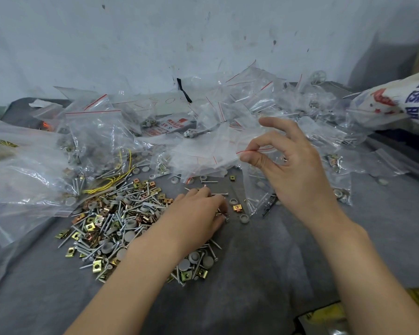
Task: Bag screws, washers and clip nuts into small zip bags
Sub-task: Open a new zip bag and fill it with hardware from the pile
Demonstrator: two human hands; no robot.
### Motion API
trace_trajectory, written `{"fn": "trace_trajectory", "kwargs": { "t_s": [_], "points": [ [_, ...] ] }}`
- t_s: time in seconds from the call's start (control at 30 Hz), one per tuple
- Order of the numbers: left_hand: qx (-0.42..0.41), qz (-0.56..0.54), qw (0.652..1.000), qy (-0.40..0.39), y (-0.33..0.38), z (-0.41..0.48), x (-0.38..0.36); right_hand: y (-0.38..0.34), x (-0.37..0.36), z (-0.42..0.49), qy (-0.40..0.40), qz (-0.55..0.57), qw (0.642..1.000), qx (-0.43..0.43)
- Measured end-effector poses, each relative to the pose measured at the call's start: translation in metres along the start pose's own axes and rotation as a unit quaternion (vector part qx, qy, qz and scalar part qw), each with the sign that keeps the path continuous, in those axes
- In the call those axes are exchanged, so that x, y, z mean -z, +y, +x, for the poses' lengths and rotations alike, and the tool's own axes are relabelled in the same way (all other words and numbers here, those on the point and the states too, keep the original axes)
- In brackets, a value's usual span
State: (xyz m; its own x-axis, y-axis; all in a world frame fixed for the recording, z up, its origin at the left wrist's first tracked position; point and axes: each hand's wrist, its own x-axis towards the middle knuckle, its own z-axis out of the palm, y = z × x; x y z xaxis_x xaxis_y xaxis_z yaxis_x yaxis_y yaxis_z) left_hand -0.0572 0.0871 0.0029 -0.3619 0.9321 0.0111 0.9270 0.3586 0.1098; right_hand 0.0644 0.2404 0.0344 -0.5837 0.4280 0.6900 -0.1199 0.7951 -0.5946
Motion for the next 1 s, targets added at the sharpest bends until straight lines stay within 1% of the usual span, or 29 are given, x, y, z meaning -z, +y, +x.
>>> {"fn": "trace_trajectory", "kwargs": {
  "t_s": [0.23, 0.33, 0.43, 0.5, 0.57, 0.7, 0.83, 0.9, 0.97, 1.0],
  "points": [
    [0.004, 0.022, 1.000, 0.015, 0.001, 0.001, -0.003, -0.001, 0.000, 0.000, 0.000, -0.002, 1.000, 0.002],
    [0.017, 0.057, 0.997, 0.046, 0.006, 0.002, -0.009, -0.001, 0.000, 0.000, 0.001, -0.005, 1.000, 0.002],
    [0.057, 0.104, 0.989, 0.089, 0.017, 0.006, -0.019, -0.001, -0.001, 0.000, 0.003, -0.007, 1.000, 0.002],
    [0.069, 0.120, 0.985, 0.099, 0.020, 0.008, -0.024, -0.001, -0.001, -0.001, 0.002, -0.007, 1.000, 0.003],
    [0.062, 0.125, 0.985, 0.102, 0.016, 0.011, -0.026, 0.000, -0.001, -0.001, 0.001, -0.008, 1.000, 0.003],
    [0.036, 0.100, 0.989, 0.101, 0.006, 0.012, -0.023, 0.001, 0.000, 0.000, 0.003, -0.006, 1.000, 0.001],
    [0.015, 0.113, 0.988, 0.102, 0.006, 0.011, -0.022, -0.001, 0.000, 0.000, 0.003, -0.003, 1.000, 0.000],
    [0.022, 0.070, 0.991, 0.113, 0.005, 0.011, -0.017, -0.001, 0.000, 0.000, 0.003, -0.003, 1.000, 0.000],
    [0.047, -0.032, 0.988, 0.140, 0.002, 0.010, -0.009, -0.002, -0.001, 0.000, 0.004, -0.006, 1.000, 0.002],
    [0.063, -0.089, 0.982, 0.158, -0.001, 0.009, -0.004, -0.002, -0.001, -0.001, 0.005, -0.008, 1.000, 0.003]
  ]
}}
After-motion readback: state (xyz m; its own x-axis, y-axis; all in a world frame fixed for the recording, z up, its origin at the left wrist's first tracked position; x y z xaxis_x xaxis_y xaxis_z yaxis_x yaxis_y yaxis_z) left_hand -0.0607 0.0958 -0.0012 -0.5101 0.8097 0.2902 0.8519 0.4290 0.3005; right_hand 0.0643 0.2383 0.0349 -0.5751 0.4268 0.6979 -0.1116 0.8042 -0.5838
